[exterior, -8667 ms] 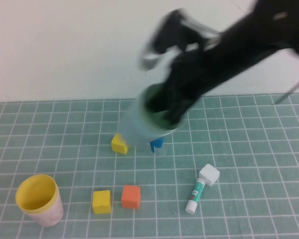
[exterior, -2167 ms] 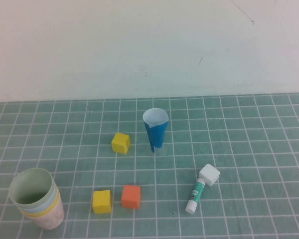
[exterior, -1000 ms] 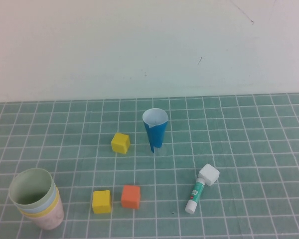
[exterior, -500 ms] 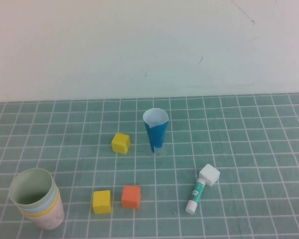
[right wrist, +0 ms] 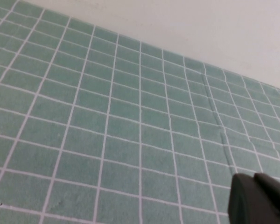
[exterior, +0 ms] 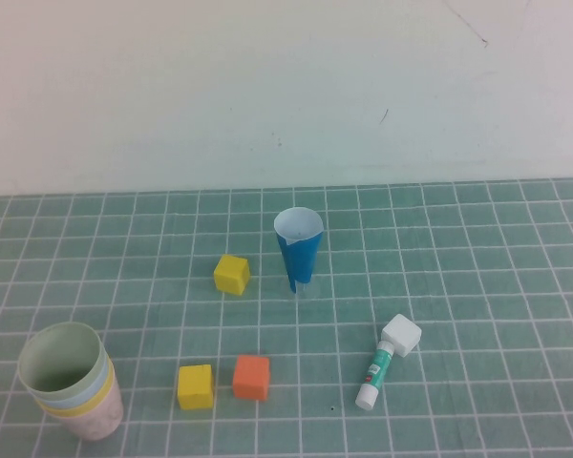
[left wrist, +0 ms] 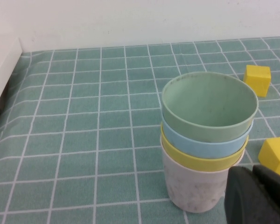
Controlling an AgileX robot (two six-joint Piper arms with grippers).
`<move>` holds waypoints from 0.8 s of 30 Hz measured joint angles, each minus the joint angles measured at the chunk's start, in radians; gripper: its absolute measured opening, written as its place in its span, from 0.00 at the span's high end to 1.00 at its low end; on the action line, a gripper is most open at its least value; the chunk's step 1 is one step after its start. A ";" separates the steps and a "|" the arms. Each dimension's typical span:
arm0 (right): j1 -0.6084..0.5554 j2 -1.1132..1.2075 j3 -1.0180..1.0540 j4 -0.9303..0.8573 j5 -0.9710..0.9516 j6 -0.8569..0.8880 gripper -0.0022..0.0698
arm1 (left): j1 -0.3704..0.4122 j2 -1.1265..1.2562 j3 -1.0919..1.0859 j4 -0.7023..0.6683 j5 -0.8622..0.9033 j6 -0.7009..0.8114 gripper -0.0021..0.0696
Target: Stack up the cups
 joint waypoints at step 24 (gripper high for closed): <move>0.000 -0.001 0.000 0.002 0.000 0.308 0.97 | 0.000 0.000 0.000 0.000 0.000 -0.015 0.97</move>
